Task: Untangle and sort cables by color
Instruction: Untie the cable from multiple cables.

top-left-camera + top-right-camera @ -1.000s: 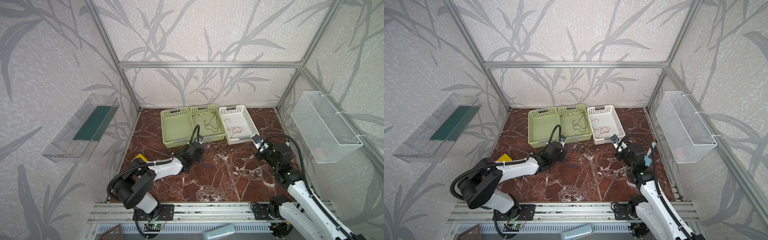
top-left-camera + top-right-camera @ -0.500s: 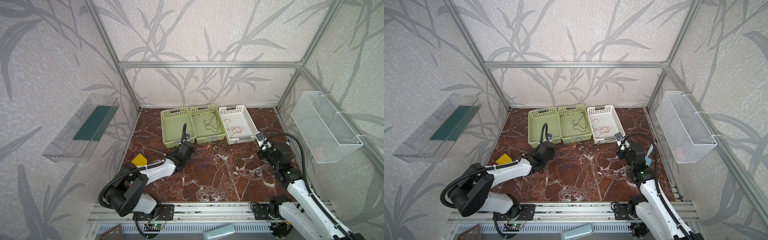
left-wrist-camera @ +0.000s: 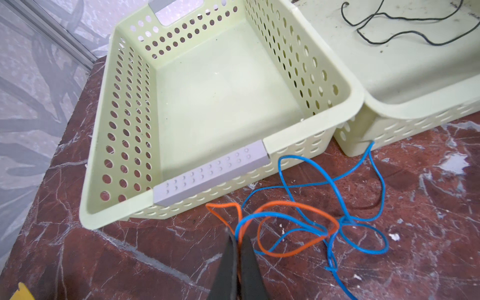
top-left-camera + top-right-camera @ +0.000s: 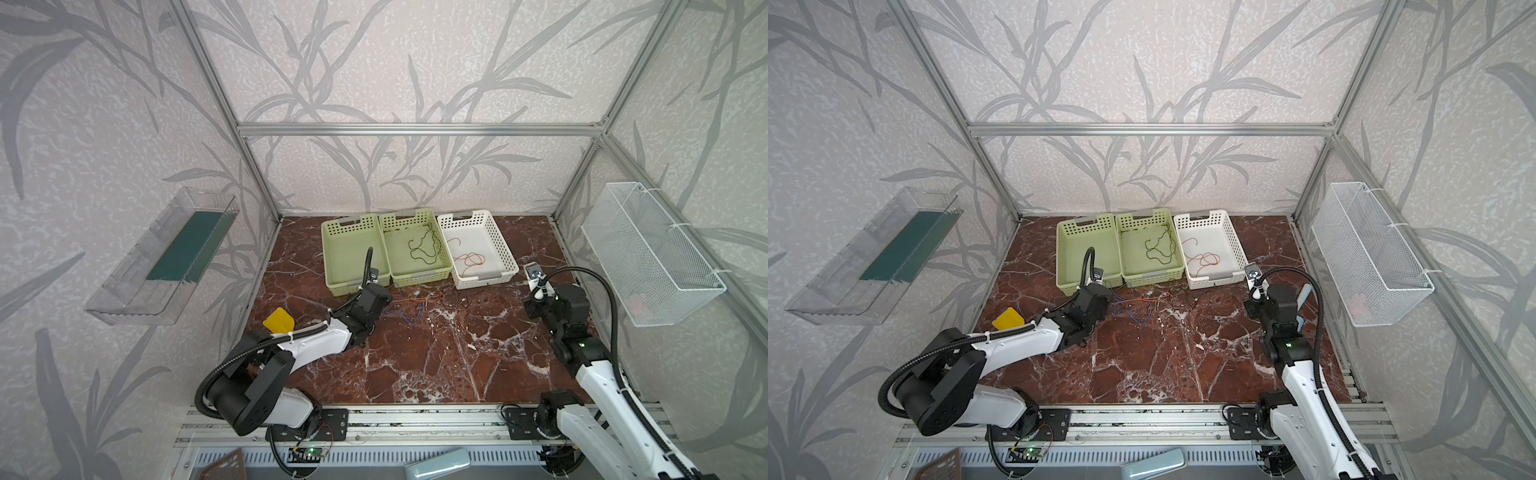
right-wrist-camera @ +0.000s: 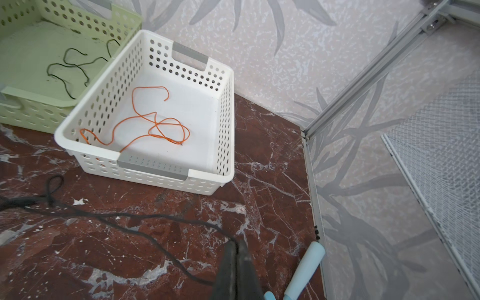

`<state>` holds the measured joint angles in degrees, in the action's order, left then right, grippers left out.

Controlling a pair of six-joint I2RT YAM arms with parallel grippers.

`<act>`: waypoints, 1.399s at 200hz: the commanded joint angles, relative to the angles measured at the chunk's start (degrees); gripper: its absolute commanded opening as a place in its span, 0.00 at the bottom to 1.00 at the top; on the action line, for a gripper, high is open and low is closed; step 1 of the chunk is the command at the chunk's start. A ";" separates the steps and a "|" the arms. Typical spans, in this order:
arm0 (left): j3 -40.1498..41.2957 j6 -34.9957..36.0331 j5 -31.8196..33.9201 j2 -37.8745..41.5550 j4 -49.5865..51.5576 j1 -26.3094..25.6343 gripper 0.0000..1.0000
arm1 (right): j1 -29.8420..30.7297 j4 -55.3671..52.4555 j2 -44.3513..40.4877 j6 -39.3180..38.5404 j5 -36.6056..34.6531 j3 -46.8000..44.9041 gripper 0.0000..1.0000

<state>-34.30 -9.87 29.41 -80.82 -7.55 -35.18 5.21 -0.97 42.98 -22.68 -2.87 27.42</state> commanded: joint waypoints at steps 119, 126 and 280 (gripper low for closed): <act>-9.87 22.17 -41.41 -3.28 -12.01 -4.92 0.63 | 1.80 1.94 1.02 -5.71 32.58 0.27 0.00; -11.06 22.43 -43.62 -4.40 -13.19 -5.28 0.63 | 1.90 1.94 0.81 -5.71 34.23 0.35 0.00; -25.87 20.16 -60.15 -23.24 -16.27 -10.50 0.37 | 6.85 3.25 2.98 -7.56 41.73 3.78 0.00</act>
<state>-57.93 9.41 -30.59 -103.11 -24.18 -45.69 11.81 1.48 46.06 -29.43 37.21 29.52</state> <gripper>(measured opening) 0.460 0.049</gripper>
